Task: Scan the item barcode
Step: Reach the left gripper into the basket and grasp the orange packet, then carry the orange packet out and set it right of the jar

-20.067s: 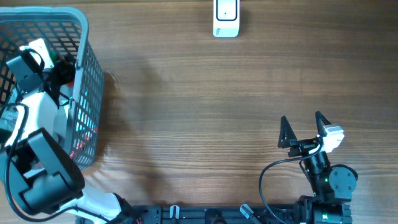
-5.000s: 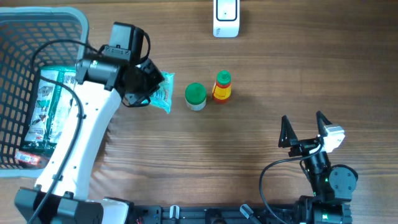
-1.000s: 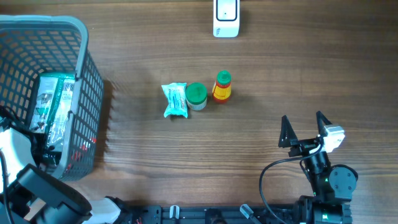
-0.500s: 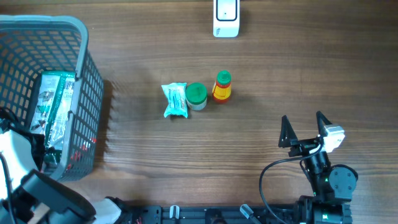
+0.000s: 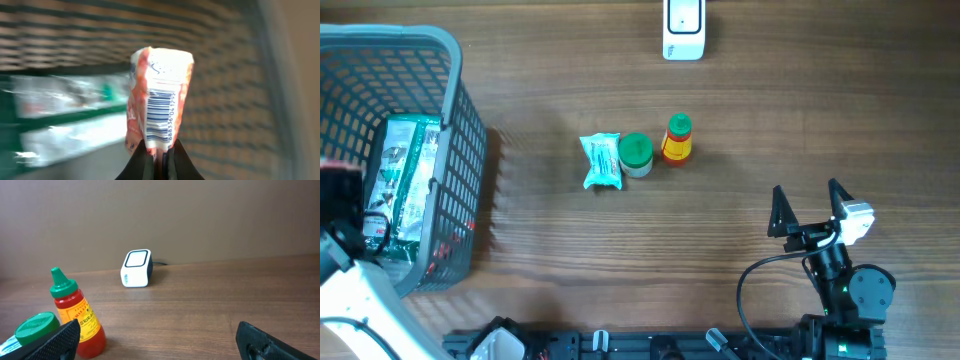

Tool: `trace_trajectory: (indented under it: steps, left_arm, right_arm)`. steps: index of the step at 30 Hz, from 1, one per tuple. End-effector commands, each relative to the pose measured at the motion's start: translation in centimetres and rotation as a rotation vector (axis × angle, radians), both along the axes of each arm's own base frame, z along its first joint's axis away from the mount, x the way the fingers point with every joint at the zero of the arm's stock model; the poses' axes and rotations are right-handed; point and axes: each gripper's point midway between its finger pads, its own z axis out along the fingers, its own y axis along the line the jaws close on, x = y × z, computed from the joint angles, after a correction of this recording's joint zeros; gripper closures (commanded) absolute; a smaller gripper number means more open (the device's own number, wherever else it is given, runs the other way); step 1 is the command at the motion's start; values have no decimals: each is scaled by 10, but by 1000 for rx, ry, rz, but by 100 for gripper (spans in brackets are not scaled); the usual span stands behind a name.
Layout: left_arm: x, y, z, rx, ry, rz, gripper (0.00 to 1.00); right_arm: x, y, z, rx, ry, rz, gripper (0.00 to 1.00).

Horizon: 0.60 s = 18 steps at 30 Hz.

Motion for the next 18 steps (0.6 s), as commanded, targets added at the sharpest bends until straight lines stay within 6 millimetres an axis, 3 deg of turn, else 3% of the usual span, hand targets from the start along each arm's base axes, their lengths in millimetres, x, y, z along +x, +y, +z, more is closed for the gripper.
trace_trajectory:
  steps: [1,10,14,18]
  left_arm:
    - [31,-75,56,-201,-301,-332,96]
    - [51,-190,85,-277,-394,-814,96]
    - [54,-239,101,-106,-453,-1046,96]
    - [40,-309,99,9,-478,-1335,96]
  right_arm:
    - [0,-2,1,1,-4,-12,0]
    - [0,-2,1,1,-4,-12,0]
    - [0,-2,1,1,-4,-12,0]
    - [0,-2,1,1,-4,-12,0]
